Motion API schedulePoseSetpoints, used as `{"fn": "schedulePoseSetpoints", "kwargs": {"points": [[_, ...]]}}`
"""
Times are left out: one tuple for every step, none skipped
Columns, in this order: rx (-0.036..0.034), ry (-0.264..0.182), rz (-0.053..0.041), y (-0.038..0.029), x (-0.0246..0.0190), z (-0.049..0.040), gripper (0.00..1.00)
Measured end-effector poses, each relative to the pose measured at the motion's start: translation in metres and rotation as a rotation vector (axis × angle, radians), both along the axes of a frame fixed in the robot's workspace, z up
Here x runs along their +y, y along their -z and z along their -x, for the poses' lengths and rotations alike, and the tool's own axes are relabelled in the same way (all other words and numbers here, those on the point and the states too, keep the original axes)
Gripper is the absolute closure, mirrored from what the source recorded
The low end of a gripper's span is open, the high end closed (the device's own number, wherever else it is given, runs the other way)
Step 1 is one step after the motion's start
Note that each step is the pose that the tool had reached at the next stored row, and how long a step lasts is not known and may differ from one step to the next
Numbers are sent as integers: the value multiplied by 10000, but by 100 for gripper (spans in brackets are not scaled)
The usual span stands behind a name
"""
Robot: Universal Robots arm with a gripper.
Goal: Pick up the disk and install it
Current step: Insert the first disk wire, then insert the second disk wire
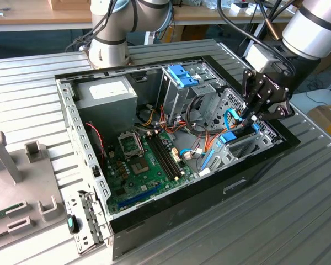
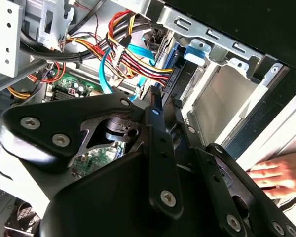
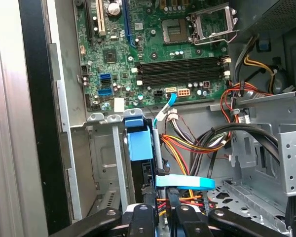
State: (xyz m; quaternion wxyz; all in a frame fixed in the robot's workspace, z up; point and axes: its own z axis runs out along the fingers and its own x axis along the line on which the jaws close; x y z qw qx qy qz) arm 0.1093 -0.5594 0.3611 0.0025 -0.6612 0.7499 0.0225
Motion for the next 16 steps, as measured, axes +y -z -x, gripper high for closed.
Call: {"fn": "schedulePoseSetpoints", "kwargs": {"points": [[0,-7,0,0,0,0,76],[0,-12,0,0,0,0,76],[0,-18,0,0,0,0,76],[0,-23,0,0,0,0,76],[0,-31,0,0,0,0,76],[0,-45,0,0,0,0,76],[0,-50,0,0,0,0,76],[0,-59,0,0,0,0,76],[0,-66,0,0,0,0,76],[0,-76,1,0,0,0,76],[0,-81,0,0,0,0,76],[0,-85,0,0,0,0,76],[0,-90,0,0,0,0,76],[0,-95,0,0,0,0,76],[0,-101,0,0,0,0,76],[0,-105,0,0,0,0,76]]}}
